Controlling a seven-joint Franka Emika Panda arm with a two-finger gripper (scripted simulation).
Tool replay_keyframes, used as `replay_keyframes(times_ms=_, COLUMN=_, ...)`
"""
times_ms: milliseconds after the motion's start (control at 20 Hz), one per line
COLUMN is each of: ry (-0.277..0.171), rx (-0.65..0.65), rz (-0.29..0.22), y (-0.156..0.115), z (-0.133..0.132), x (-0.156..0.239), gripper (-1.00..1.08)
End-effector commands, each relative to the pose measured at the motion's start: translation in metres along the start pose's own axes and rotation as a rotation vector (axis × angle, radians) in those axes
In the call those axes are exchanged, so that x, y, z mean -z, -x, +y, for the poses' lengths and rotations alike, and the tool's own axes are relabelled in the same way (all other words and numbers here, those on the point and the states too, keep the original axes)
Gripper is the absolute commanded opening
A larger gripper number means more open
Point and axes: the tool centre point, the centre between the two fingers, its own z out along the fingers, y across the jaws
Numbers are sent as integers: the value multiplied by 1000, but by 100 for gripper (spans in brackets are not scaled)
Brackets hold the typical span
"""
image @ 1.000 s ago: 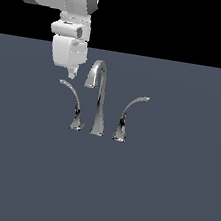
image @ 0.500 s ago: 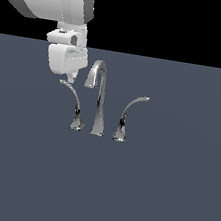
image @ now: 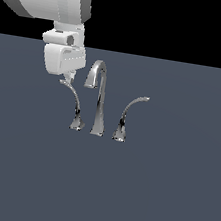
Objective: Turn on the faucet by rotating a designated handle.
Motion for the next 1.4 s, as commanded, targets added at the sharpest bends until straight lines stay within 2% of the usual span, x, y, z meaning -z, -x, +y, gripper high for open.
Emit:
replay_keyframes(times_ms=0, ry=0, rx=1, rz=0, y=3, z=7, x=0, gripper=-100)
replay_keyframes(times_ms=450, ry=0, rx=0, rz=0, y=13, z=32, x=0, gripper=-100)
replay_keyframes(times_ms=500, ry=-12, rx=-11, rz=5, y=5, z=22, x=0, gripper=-100)
replay_keyframes(times_ms=1350, ry=-3, rx=-3, rz=1, y=-3, z=69, x=0, gripper=-100)
